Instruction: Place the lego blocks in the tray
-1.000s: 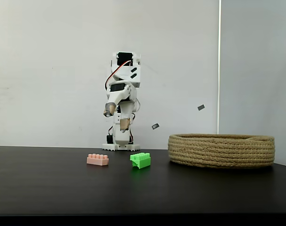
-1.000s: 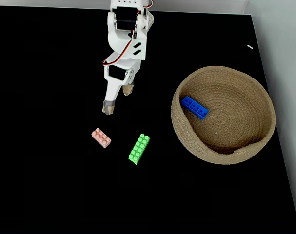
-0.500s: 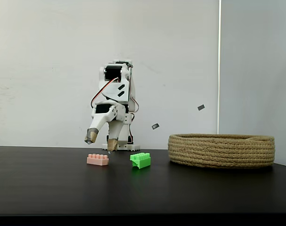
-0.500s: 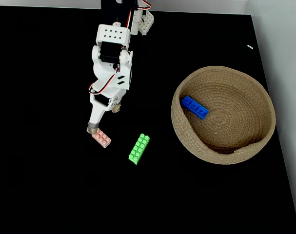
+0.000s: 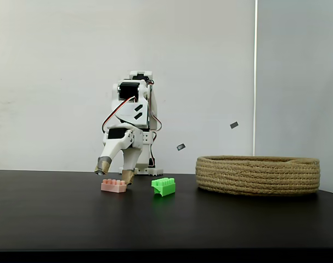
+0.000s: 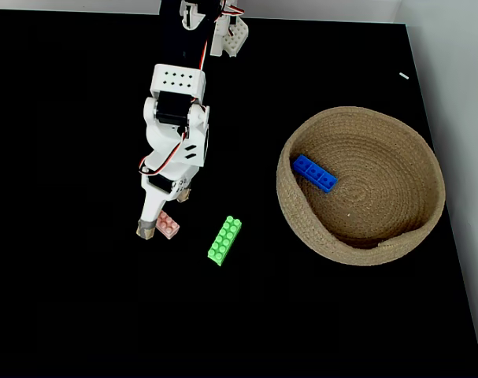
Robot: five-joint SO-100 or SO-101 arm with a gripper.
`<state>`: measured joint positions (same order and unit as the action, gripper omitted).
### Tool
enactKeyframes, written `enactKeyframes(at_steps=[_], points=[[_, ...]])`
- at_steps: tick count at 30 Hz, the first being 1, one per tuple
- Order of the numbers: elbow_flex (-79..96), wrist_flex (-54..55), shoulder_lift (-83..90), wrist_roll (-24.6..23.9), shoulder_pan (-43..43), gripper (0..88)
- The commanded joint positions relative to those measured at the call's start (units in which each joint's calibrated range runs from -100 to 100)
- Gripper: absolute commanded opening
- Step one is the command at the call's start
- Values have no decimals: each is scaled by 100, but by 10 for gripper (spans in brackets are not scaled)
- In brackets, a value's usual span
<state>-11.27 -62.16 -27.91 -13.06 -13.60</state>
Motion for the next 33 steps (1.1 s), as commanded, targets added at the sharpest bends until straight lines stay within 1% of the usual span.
enactKeyframes(at_steps=[1, 3, 5, 6, 8, 9, 11, 14, 16, 23, 28, 33], points=[[-337, 106, 13, 20, -25, 370], [-383, 139, 5, 63, -42, 335], [-355, 173, 5, 137, -42, 280], [-337, 189, -4, 190, -42, 237], [-264, 264, -4, 352, -25, 102], [-209, 289, -4, 420, -9, 54], [-136, 306, -4, 459, 0, 3], [-145, 281, 39, 420, 0, 2], [-337, 64, 91, 396, 0, 2], [-1769, -1885, 495, 142, 189, 2], [-1048, -2026, 1681, -200, 552, 2], [92, -1951, 3229, -479, 1385, 2]])
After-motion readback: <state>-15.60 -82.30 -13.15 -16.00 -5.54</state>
